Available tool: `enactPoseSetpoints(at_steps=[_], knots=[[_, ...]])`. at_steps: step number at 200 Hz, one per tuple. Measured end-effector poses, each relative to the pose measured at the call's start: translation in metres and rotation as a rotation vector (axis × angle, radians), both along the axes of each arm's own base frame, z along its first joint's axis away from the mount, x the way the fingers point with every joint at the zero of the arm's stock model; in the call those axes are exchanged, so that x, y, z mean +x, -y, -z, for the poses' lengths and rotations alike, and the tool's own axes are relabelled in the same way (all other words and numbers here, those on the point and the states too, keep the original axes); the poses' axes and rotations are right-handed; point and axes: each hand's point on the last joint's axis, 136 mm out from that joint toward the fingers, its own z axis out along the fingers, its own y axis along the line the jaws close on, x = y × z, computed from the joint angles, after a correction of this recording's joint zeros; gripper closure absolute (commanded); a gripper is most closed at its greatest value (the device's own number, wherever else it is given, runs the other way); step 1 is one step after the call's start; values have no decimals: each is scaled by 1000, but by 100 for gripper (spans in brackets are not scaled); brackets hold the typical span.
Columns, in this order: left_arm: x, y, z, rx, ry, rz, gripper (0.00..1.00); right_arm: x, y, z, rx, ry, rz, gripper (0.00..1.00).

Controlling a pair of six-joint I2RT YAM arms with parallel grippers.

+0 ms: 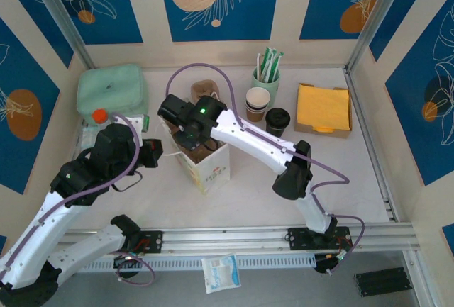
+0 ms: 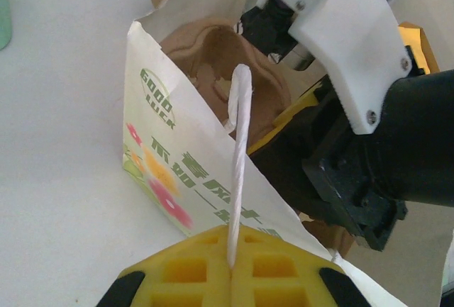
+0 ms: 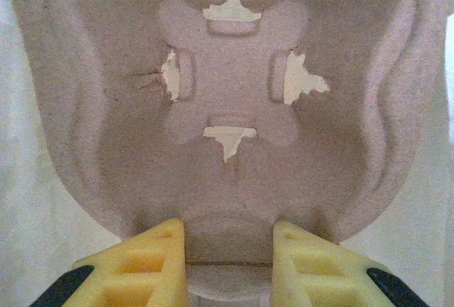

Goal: Pack the takeout coffee

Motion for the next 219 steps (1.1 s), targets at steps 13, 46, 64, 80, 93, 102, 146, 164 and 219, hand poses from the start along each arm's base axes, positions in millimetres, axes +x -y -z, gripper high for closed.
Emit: enactPoseSetpoints(at_steps=[13,46,64,80,93,102,146,164,219], knots=[[0,0,0,0,0,0,100,-2,-3,-5,8,9,-9,74],[0,0,0,-2,-1,-2,100,-7,-7,-10,15,22,-26,73],[0,0,0,-3,-2,-2,100,-9,-6,-10,10,19,-28,74],[0,0,0,-3,-2,-2,100,-9,-5,-10,7,17,-28,74],[0,0,0,-3,-1,-3,100,-9,-5,-9,4,15,-28,74],[0,0,0,-3,-1,-3,100,-10,-5,-9,4,15,-29,74],[-1,0,-1,-5,2,-3,100,-16,-5,-1,-24,10,-41,74],[0,0,-1,-5,1,-3,100,-20,-6,2,-34,5,-51,74],[-1,0,-1,-4,1,-3,100,-24,-5,11,-57,-6,-57,75]])
